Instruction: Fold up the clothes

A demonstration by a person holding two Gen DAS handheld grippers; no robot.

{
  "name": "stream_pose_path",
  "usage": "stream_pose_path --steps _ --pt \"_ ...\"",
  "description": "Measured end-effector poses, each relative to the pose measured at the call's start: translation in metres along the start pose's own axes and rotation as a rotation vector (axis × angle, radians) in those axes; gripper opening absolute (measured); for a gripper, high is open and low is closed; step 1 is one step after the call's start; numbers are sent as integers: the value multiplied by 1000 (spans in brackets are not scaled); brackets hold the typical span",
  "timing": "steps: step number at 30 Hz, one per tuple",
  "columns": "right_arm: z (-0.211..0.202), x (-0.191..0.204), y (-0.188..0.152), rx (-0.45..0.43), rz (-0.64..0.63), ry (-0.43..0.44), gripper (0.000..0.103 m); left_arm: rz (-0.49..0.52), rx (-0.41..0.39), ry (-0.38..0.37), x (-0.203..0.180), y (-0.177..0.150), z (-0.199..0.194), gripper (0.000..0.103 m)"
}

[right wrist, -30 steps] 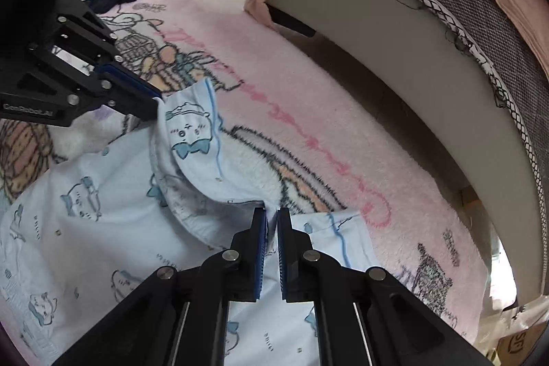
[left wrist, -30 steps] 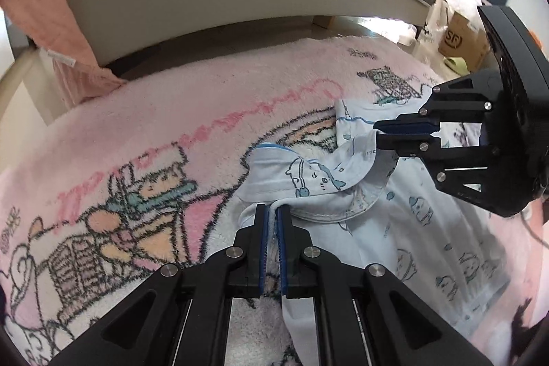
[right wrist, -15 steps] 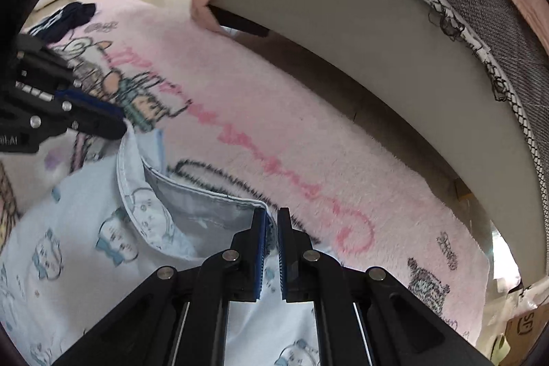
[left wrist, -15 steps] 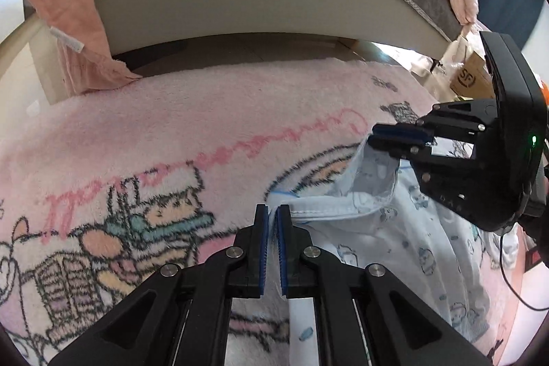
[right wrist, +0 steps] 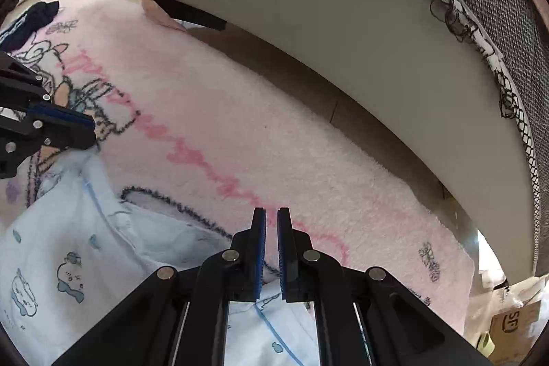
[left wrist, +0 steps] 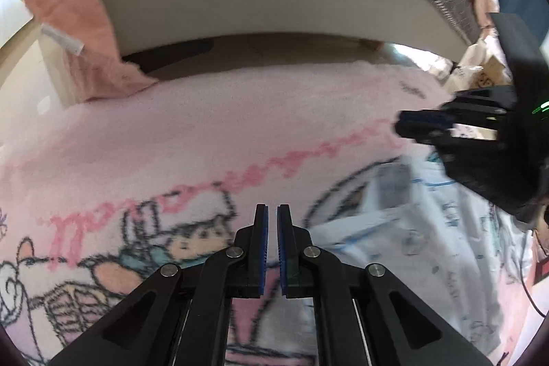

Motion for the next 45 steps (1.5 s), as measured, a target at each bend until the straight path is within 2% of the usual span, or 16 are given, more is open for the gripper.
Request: stream_pose_path --steps 2,7,11,12,13,14,15,17,19,23,26,27,32,41,45 --pt "-1 -2 0 -3 43 38 4 -40 11 -23 9 -3 -2 4" --pt "1 0 -8 23 105 110 5 -80 -25 -102 17 -3 -23 5" --pt "7 -5 -17 74 221 173 8 -134 35 -145 23 -13 -20 9" --pt "7 -6 -18 82 254 191 14 -160 63 -168 24 -17 -17 10" --pt "6 -8 -20 85 284 210 26 -186 92 -191 25 -21 -14 14" --pt "4 -10 -22 84 311 230 35 -216 118 -216 27 -25 -11 21" --pt "2 -12 -23 76 338 253 48 -257 136 -246 29 -28 -10 26" --pt "-4 -16 -25 50 391 302 55 -345 140 -316 33 -33 -12 64" --pt "-9 -19 -28 41 437 348 58 -465 107 -433 38 -31 -21 82" --pt "-14 -23 -34 46 497 419 60 -755 -17 -731 56 -17 -46 86" --pt "-16 -23 -40 52 519 436 60 -855 -91 -733 77 -19 -56 87" --pt "-17 -23 -41 55 525 448 60 -870 -90 -717 80 -23 -56 87" --pt "-16 -22 -48 58 561 490 60 -894 -8 -603 83 -46 -47 87" --pt "-8 -22 -63 77 688 592 60 -869 35 -618 52 -62 -56 87" --pt "-6 -20 -68 82 718 621 60 -909 19 -621 50 -76 -59 87"
Point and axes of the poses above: each gripper's, at about its wrist camera, not at the fingertips, and z roughly the way its jaws point, x to its left, y to its top, the point moved 8 cm from there along z, roughly the way its jaws point, and after that the axes turned 2 degrees about z, right-handed, at the moved point
